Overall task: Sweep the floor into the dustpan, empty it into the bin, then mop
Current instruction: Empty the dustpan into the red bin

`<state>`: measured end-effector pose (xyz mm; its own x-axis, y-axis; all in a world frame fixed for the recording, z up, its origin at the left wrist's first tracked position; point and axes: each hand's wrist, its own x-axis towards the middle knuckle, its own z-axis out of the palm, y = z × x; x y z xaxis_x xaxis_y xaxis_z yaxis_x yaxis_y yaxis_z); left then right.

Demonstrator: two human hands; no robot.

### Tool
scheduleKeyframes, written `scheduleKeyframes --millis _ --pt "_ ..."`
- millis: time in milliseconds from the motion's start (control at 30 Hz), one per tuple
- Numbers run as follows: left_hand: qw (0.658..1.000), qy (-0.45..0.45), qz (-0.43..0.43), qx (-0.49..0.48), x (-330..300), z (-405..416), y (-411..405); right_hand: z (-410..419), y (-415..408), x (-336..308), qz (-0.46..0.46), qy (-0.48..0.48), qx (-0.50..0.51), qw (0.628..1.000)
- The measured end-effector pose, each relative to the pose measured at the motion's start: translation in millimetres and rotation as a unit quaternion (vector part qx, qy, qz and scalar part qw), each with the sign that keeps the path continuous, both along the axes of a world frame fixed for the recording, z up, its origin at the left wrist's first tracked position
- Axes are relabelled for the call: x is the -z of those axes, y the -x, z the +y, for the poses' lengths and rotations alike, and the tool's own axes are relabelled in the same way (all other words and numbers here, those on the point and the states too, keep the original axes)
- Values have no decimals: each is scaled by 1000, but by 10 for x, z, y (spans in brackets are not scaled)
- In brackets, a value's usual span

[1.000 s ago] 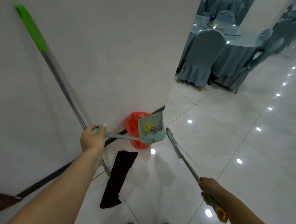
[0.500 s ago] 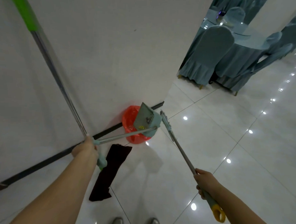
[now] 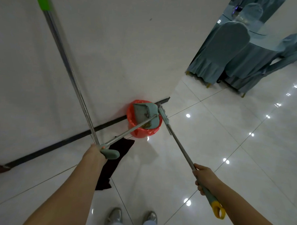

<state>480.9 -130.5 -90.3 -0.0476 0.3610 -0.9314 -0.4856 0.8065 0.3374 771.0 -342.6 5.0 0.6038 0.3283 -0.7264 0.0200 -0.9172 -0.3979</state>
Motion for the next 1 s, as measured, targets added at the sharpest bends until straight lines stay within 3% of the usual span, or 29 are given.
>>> scheduleKeyframes --millis 333,1000 --pt "984 76 -59 -147 -183 -104 -104 32 19 -58 -11 -2 -13 1000" --pt "982 85 -101 -136 -240 -459 162 62 297 -155 -9 -32 -13 999"
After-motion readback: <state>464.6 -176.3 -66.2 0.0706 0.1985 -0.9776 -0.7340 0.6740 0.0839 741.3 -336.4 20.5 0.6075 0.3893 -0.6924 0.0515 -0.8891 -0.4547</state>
